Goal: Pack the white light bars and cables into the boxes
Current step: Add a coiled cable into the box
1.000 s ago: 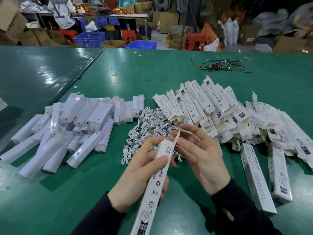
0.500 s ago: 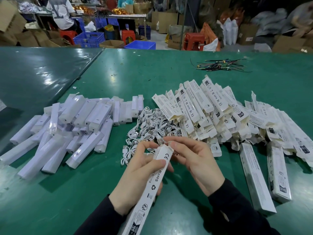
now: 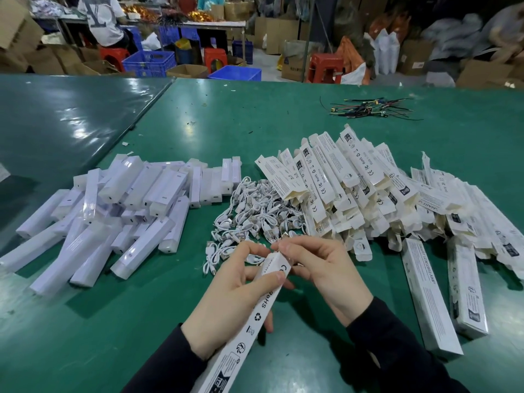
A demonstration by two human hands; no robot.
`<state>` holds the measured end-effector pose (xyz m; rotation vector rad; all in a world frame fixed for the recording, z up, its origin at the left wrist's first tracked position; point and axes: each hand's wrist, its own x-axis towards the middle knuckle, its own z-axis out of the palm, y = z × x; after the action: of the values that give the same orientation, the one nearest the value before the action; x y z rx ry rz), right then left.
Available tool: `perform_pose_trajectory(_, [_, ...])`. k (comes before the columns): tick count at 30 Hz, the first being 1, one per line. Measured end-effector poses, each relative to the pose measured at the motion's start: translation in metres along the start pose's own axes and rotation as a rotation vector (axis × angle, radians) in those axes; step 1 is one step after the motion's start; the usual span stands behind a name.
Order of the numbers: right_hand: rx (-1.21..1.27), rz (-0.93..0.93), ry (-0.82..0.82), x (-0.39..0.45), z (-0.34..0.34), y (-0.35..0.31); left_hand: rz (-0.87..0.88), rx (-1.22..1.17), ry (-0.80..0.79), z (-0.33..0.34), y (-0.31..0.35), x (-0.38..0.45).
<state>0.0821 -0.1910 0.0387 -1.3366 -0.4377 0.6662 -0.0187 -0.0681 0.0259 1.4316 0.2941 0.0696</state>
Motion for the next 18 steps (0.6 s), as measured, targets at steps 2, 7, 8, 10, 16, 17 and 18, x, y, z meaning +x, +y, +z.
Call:
perform_pose_trajectory(2, [0.039,0.007,-0.013,0.0,0.001,0.001,-0.068,-0.08,-0.007,-0.002,0.003,0.001])
perform_pose_trajectory(7, [0.101,0.013,-0.011,0.002,-0.001,0.001,-0.247,-0.443,-0.132,-0.014,0.014,0.001])
perform_pose_trajectory(8, [0.118,0.023,-0.015,0.003,-0.002,0.001,-0.249,-0.5,-0.138,-0.014,0.014,0.0])
perform_pose_trajectory(10, [0.171,0.07,-0.043,0.003,-0.003,0.001,-0.222,-0.581,-0.181,-0.012,0.015,-0.002])
perform_pose_trajectory(16, [0.332,0.185,-0.069,0.005,-0.004,-0.002,-0.034,-0.435,-0.19,-0.001,0.019,-0.008])
perform_pose_trajectory(17, [0.34,0.198,-0.067,0.005,-0.004,-0.003,-0.016,-0.406,-0.179,0.001,0.018,-0.008])
perform_pose_trajectory(18, [0.342,0.208,-0.068,0.005,-0.004,-0.003,-0.001,-0.371,-0.166,0.002,0.017,-0.008])
